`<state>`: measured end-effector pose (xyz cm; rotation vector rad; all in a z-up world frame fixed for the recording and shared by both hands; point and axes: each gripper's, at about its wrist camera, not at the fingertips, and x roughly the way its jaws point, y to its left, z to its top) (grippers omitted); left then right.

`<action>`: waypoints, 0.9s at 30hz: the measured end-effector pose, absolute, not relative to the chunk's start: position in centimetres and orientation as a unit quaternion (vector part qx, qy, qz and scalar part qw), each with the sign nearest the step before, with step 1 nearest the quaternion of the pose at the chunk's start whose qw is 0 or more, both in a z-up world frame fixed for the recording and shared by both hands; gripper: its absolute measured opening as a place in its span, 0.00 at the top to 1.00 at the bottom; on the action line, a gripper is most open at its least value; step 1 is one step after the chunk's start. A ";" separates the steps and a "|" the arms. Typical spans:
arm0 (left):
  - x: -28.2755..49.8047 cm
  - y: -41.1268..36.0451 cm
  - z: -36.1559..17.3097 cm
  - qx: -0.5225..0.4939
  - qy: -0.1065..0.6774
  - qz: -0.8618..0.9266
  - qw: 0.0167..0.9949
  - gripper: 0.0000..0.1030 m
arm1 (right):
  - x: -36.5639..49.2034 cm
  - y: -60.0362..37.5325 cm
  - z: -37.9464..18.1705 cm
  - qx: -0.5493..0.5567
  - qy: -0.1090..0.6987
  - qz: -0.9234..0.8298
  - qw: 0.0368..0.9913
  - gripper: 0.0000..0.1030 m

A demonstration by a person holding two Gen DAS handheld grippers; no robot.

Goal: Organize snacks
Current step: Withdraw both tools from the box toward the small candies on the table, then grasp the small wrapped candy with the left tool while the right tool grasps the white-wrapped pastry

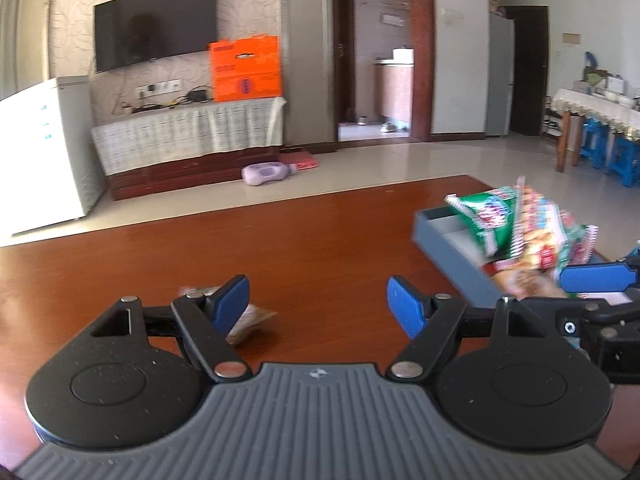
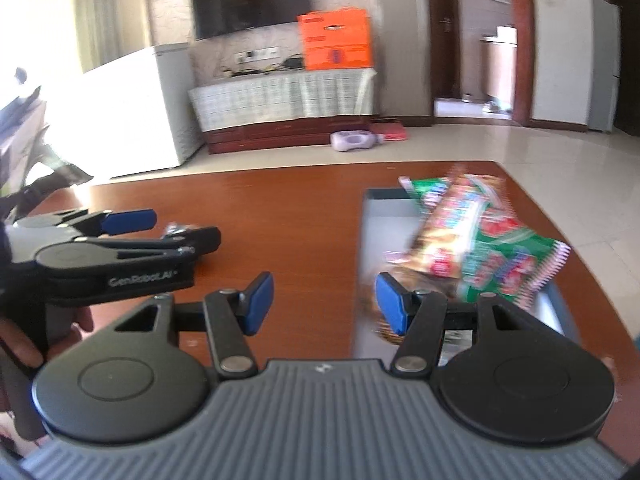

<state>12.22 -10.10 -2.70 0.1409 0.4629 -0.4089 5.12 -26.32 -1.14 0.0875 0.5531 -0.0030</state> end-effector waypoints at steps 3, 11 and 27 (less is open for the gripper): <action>13.2 -7.6 -3.1 0.070 0.233 -0.178 0.953 0.22 | 5.9 -24.2 -1.2 0.028 0.272 0.018 0.962 0.42; 17.3 -0.8 -4.5 0.068 0.249 -0.118 0.959 0.22 | 9.6 -19.0 -1.9 -0.003 0.272 0.083 0.959 0.37; 24.6 3.9 -6.0 -0.016 0.278 -0.122 0.953 0.22 | 18.0 -10.9 -5.4 -0.102 0.285 0.142 0.943 0.28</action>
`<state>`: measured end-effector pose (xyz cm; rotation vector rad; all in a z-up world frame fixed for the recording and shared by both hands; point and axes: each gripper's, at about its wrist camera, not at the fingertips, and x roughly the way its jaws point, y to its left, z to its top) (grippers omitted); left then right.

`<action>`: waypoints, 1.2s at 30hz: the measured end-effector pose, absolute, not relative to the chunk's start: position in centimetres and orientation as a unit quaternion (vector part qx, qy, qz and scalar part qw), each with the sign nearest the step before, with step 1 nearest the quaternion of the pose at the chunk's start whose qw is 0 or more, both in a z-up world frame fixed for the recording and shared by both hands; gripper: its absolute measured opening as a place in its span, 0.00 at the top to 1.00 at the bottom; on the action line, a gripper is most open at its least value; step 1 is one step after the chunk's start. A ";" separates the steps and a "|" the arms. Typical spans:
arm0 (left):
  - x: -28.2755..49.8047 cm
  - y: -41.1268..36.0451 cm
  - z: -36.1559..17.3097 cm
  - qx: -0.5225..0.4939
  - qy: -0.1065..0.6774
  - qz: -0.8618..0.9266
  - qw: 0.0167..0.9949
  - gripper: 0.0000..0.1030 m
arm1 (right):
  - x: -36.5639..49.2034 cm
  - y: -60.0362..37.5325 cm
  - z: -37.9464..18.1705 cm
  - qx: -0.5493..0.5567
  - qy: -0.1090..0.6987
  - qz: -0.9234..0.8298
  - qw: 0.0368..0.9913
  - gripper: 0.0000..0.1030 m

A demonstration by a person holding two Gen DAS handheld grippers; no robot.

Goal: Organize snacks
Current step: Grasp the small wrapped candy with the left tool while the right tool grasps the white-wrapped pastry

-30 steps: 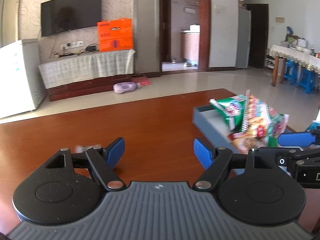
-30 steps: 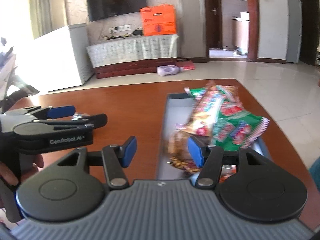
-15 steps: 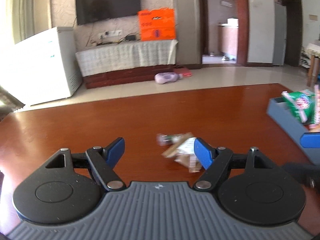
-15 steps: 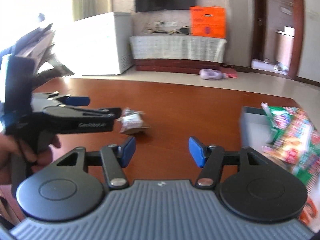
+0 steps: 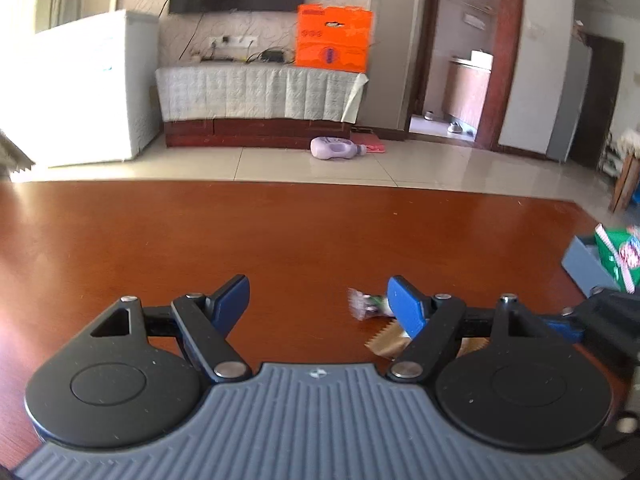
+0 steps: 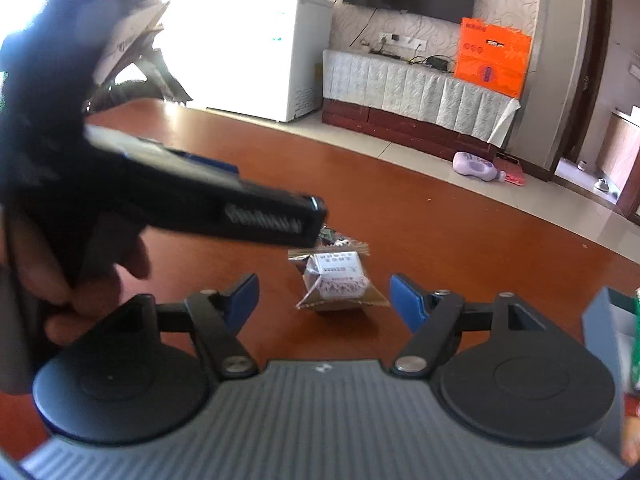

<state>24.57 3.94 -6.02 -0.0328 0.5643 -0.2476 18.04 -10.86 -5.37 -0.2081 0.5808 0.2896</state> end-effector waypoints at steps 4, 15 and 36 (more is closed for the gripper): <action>25.4 5.3 -6.0 -0.030 0.277 -0.117 0.953 0.22 | 19.7 -10.7 -6.0 -0.097 0.288 0.137 0.943 0.28; 26.0 4.9 -6.4 -0.038 0.279 -0.124 0.952 0.22 | 20.5 -12.0 -6.3 -0.076 0.329 0.131 0.932 0.53; 28.3 -4.1 -9.9 -0.037 0.321 -0.173 0.931 0.45 | 15.7 -15.9 -5.5 -0.101 0.364 0.122 0.918 0.54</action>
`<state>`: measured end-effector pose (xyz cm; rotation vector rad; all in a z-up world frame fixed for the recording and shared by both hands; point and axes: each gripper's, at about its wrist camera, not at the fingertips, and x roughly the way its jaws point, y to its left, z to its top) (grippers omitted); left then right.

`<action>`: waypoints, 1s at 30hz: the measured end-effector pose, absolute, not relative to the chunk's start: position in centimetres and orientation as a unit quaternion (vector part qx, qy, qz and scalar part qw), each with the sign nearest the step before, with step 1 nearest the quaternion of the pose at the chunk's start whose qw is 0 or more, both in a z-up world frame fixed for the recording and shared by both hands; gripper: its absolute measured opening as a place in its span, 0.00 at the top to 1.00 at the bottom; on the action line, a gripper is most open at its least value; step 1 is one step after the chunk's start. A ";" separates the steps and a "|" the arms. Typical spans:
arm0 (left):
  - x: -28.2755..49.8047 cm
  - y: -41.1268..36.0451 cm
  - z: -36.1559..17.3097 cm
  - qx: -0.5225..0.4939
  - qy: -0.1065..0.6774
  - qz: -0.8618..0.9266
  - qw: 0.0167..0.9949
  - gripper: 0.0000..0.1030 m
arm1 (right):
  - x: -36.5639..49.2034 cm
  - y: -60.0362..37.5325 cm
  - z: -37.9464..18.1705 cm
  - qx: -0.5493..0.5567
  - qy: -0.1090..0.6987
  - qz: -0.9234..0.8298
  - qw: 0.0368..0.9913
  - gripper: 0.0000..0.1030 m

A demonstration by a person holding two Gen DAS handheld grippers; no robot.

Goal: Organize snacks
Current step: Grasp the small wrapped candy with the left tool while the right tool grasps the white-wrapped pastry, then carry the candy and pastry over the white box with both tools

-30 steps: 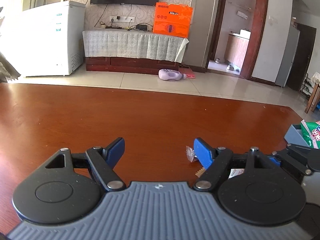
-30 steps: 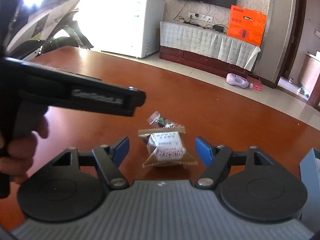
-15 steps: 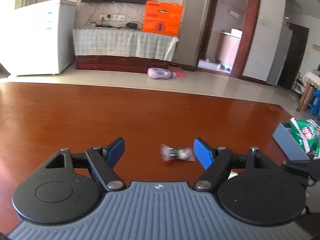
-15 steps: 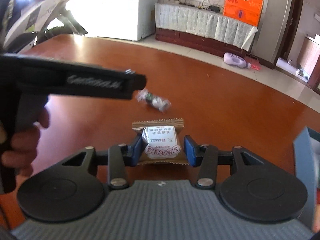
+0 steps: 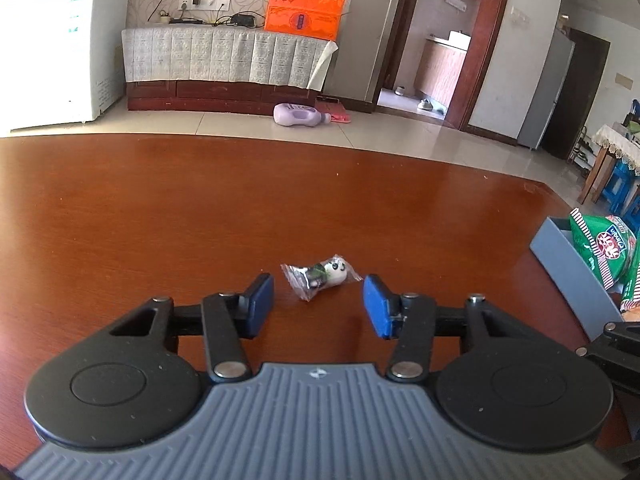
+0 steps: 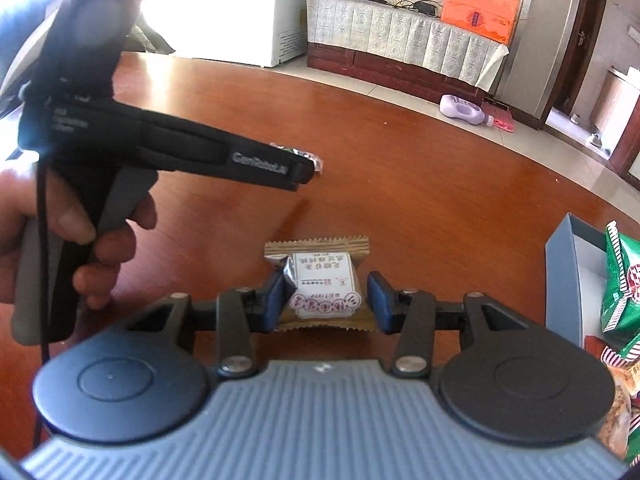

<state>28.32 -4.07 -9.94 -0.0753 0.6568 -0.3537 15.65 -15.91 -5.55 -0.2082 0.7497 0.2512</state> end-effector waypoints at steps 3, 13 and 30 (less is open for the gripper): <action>28.5 -4.6 -10.1 -0.033 0.321 -0.172 0.931 0.42 | 15.6 -16.1 -5.5 -0.103 0.364 0.123 0.917 0.54; 28.8 -6.2 -10.6 0.001 0.319 -0.187 0.929 0.62 | 16.2 -16.8 -5.5 -0.103 0.363 0.129 0.917 0.54; 25.9 -6.8 -8.7 0.010 0.306 -0.204 0.930 0.84 | 13.2 -16.0 -4.1 -0.112 0.353 0.103 0.923 0.56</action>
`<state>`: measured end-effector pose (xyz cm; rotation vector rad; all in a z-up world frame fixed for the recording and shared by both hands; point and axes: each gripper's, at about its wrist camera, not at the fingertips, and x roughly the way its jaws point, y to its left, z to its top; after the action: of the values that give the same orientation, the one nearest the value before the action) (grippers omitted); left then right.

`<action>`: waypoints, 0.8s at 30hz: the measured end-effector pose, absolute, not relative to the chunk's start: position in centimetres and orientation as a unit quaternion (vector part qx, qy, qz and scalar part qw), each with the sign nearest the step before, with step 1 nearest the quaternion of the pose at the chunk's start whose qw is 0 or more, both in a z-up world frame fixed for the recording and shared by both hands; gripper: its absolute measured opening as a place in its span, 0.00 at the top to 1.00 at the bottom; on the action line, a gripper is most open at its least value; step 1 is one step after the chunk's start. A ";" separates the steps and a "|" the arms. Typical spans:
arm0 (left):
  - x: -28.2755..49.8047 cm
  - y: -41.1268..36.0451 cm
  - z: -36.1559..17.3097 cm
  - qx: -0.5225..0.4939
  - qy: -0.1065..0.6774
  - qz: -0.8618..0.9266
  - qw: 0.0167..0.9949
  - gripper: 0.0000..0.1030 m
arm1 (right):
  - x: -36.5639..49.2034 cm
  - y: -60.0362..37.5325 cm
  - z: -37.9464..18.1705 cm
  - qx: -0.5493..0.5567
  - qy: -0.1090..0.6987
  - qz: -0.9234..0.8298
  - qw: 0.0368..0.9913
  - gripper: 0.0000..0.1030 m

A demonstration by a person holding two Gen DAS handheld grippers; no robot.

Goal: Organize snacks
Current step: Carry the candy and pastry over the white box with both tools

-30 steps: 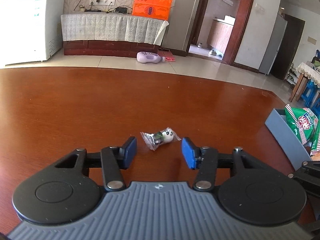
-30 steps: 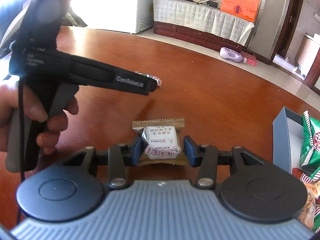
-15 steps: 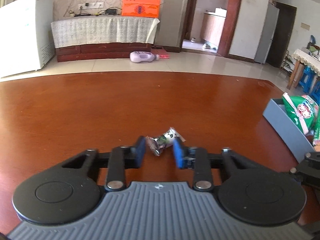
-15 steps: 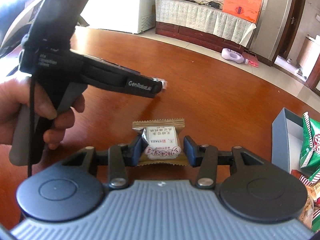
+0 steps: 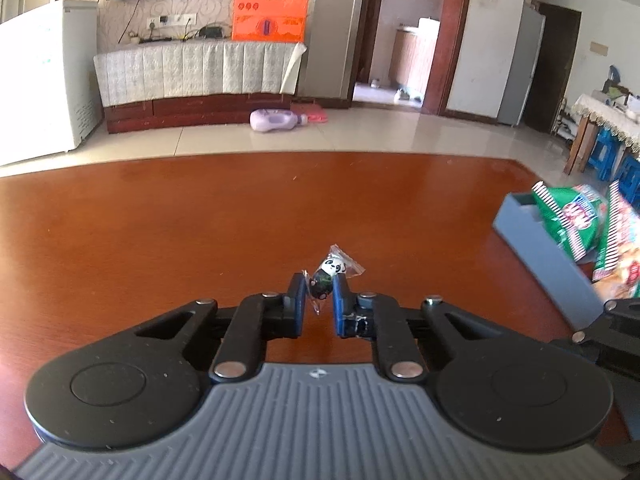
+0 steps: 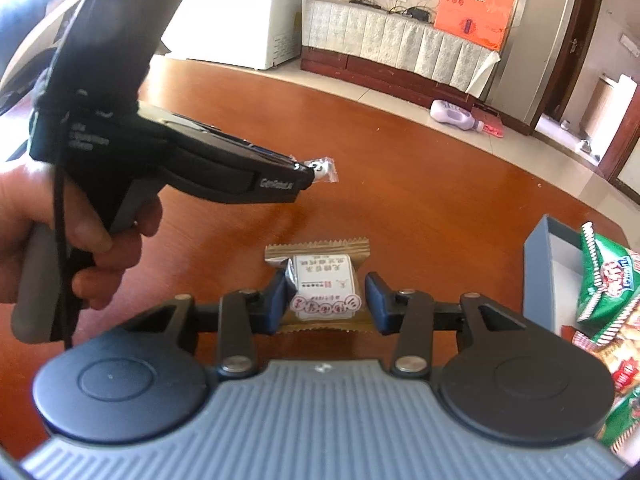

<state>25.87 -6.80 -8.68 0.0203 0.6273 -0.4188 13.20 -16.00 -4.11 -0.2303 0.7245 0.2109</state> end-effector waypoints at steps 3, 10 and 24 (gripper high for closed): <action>24.7 -7.4 -7.8 0.007 0.303 -0.208 0.930 0.84 | 12.0 -16.2 -3.4 -0.108 0.345 0.096 0.927 0.56; 21.2 -9.4 -5.8 0.005 0.292 -0.207 0.934 0.84 | 8.0 -17.1 -2.1 -0.108 0.329 0.078 0.935 0.56; 14.7 -12.7 -2.9 0.011 0.274 -0.208 0.939 0.84 | 3.1 -19.9 -1.0 -0.094 0.300 0.045 0.948 0.56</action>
<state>14.70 -12.69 -2.93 0.0221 0.5587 -0.4256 3.10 -19.91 -0.96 -0.1914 0.6114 0.0921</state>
